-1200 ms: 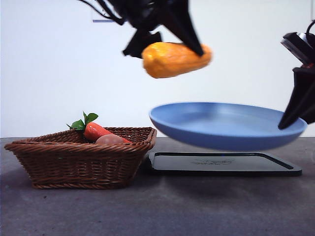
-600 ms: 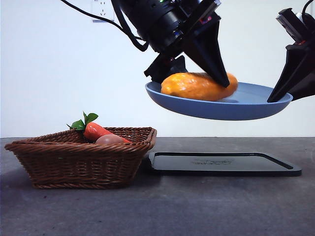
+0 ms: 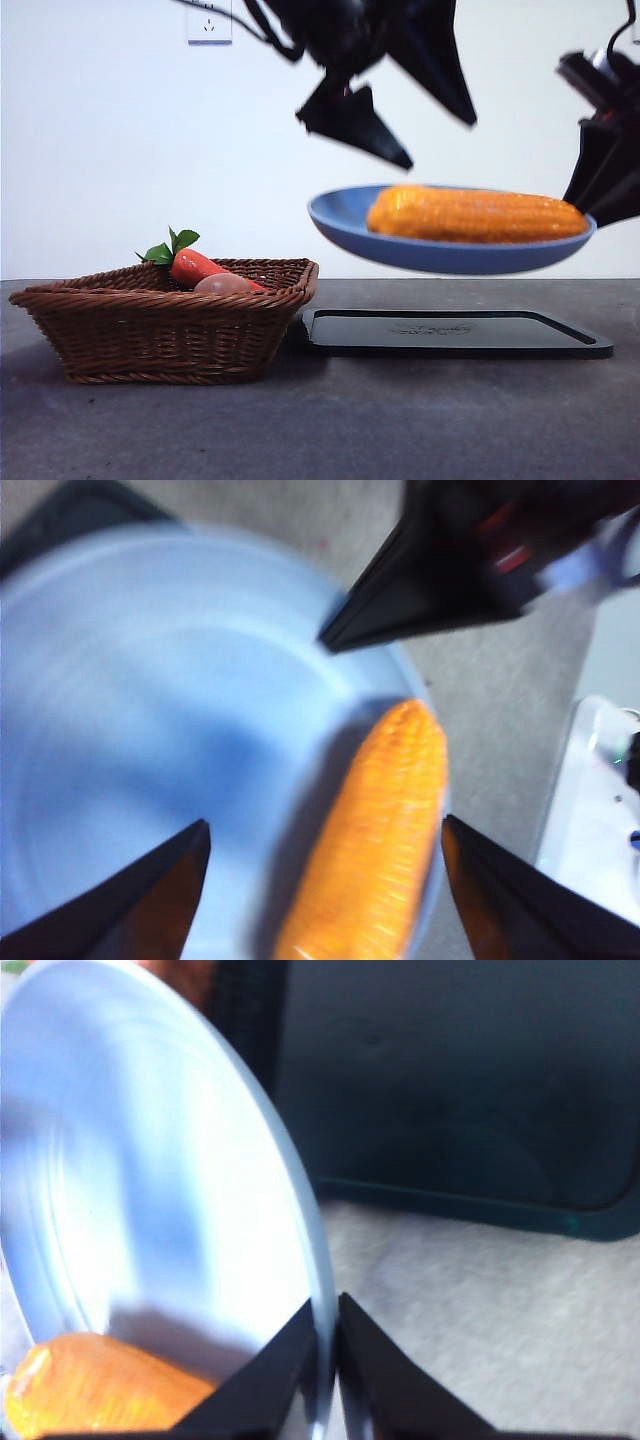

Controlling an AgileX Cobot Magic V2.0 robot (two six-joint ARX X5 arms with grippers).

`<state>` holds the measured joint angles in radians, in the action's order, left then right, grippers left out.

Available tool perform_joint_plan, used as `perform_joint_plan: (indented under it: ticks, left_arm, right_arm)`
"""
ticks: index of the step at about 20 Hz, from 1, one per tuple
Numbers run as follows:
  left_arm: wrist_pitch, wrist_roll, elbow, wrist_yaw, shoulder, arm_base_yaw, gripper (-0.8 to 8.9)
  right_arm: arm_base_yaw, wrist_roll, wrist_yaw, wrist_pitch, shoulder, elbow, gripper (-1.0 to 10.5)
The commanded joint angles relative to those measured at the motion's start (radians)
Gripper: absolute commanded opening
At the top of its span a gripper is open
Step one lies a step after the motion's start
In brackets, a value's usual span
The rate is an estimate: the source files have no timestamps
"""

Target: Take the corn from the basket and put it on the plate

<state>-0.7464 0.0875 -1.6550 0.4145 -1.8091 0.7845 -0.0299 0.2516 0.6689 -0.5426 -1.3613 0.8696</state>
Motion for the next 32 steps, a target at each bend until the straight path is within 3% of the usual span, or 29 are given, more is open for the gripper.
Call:
perform_joint_plan:
  ticks: [1, 6, 16, 21, 26, 32]
  left_arm:
    - [-0.061, 0.006, -0.09, 0.0, 0.005, -0.004, 3.78]
    - [-0.167, 0.017, -0.177, 0.0, 0.005, -0.038, 3.78]
    - [-0.184, 0.013, -0.182, 0.0, 0.005, -0.059, 3.78]
    - [-0.18, 0.013, -0.182, 0.0, 0.005, -0.059, 3.78]
    - [-0.18, 0.013, -0.182, 0.0, 0.005, -0.059, 3.78]
    - [-0.172, 0.013, -0.182, 0.0, 0.005, -0.059, 3.78]
  right_arm:
    - [0.011, 0.011, 0.006, 0.048, -0.059, 0.027, 0.0]
    - [0.055, 0.011, 0.003, 0.058, -0.217, 0.148, 0.0]
    - [0.06, 0.011, -0.023, 0.024, -0.538, 0.367, 0.0]
    - [0.06, 0.01, -0.023, 0.03, -0.567, 0.367, 0.0]
    - [0.06, 0.01, -0.022, 0.025, -0.566, 0.367, 1.8]
    - [0.084, -0.01, -0.023, -0.042, -0.496, 0.368, 1.9]
